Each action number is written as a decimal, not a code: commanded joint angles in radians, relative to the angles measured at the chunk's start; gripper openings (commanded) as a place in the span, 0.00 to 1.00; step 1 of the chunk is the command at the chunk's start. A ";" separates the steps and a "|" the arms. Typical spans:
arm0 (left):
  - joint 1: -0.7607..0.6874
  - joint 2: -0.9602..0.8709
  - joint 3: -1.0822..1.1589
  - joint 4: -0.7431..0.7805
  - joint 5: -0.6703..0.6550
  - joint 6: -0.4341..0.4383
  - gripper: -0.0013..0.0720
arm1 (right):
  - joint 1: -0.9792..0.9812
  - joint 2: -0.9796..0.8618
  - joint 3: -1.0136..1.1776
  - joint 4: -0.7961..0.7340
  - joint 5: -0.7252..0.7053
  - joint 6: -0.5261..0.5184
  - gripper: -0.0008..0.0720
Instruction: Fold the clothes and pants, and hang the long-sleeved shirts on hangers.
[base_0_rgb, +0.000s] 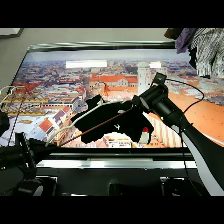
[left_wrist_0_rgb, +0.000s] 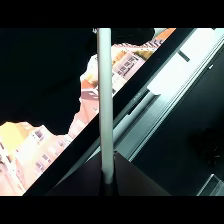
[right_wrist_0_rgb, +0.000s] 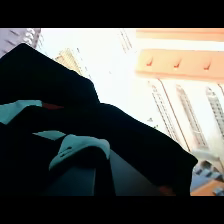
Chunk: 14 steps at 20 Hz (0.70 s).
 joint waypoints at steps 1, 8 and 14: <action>0.000 -0.001 0.001 0.007 -0.006 -0.001 0.06 | 0.000 -0.001 0.000 -0.008 -0.007 0.019 0.07; 0.000 0.003 0.005 0.004 -0.012 -0.002 0.06 | -0.001 -0.001 0.000 -0.049 -0.008 0.085 0.07; -0.001 -0.030 0.000 0.011 -0.002 0.028 0.06 | -0.018 0.005 0.010 0.029 -0.053 0.018 0.07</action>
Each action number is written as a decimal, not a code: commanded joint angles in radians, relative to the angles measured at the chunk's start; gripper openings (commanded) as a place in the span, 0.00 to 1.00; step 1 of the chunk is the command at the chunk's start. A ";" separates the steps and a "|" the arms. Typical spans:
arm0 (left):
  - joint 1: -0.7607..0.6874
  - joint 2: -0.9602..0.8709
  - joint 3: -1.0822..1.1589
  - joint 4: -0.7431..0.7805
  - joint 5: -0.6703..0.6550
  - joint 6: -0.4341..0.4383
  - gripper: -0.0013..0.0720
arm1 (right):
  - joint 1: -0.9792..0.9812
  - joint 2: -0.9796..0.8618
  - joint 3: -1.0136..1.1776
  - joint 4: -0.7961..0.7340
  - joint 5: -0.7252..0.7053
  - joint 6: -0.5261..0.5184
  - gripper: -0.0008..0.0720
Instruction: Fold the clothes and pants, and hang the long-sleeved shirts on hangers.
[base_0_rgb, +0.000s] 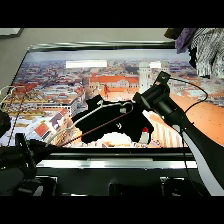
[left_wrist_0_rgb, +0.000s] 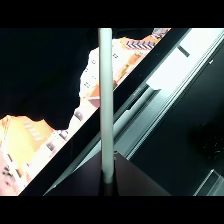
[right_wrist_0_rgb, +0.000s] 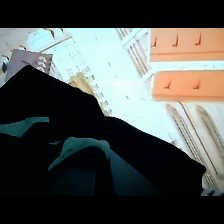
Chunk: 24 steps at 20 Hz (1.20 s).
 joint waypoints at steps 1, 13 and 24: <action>-0.001 -0.033 -0.002 0.003 0.019 0.036 0.06 | -0.002 0.006 0.005 0.064 -0.021 -0.058 0.07; -0.001 -0.215 -0.001 -0.035 0.110 0.286 0.06 | -0.002 0.056 0.137 0.139 0.011 -0.291 0.07; -0.001 -0.382 -0.001 -0.167 0.223 0.431 0.06 | 0.137 0.058 0.371 0.141 0.179 -0.367 0.07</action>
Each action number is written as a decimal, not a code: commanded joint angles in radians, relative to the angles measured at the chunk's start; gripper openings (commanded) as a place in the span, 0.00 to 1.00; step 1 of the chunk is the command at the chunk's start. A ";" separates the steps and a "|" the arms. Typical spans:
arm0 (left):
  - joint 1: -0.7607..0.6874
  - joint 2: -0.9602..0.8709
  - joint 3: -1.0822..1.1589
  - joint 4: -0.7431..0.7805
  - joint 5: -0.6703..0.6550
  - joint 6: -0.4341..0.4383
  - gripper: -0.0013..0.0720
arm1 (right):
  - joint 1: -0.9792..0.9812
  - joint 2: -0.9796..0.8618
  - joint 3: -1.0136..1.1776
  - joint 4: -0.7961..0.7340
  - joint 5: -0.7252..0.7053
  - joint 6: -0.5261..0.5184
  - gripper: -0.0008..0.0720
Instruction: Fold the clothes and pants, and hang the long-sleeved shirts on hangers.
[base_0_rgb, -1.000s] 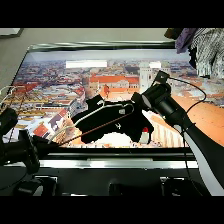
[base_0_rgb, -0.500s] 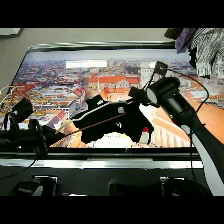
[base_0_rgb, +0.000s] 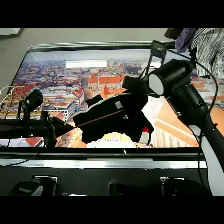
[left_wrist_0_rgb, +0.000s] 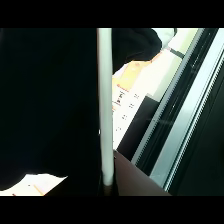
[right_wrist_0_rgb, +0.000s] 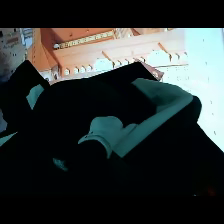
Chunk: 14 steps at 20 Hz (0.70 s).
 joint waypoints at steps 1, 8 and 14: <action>0.000 -0.048 0.000 -0.021 0.036 0.049 0.06 | 0.058 0.001 0.061 -0.048 0.083 -0.011 0.07; -0.001 -0.108 0.000 -0.093 0.097 0.087 0.06 | 0.058 0.010 0.180 -0.082 0.148 -0.011 0.07; -0.001 -0.166 0.000 -0.193 0.126 0.135 0.06 | 0.058 0.011 0.180 -0.043 0.140 -0.012 0.07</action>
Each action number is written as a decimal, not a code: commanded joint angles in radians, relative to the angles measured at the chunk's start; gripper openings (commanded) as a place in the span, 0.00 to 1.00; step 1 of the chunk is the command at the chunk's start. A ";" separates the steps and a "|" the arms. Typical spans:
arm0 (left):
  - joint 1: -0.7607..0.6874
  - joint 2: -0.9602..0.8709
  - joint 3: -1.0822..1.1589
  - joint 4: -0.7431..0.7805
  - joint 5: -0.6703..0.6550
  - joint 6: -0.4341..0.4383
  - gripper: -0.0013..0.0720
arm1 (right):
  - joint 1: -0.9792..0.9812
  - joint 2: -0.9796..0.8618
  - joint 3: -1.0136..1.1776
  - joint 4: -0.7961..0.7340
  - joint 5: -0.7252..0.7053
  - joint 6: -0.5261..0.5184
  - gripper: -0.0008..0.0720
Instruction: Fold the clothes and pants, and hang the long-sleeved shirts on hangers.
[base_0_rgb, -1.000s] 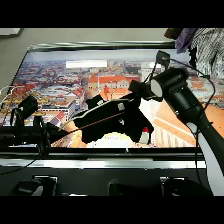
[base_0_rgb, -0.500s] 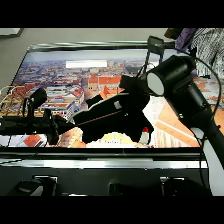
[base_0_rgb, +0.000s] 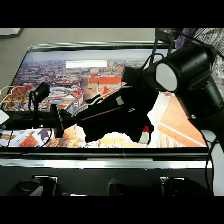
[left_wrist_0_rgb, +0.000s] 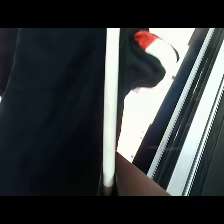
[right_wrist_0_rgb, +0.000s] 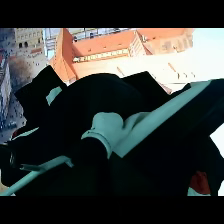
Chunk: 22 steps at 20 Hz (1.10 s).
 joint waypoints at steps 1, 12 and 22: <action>0.000 -0.042 0.000 -0.052 0.019 0.014 0.06 | 0.001 0.005 0.005 0.020 -0.010 0.002 0.07; -0.154 -0.142 0.000 -0.097 0.174 0.043 0.06 | 0.001 0.024 0.005 0.044 -0.077 -0.002 0.07; -0.185 -0.144 0.001 -0.179 0.244 0.063 0.06 | 0.001 -0.002 0.003 0.020 0.027 -0.035 0.38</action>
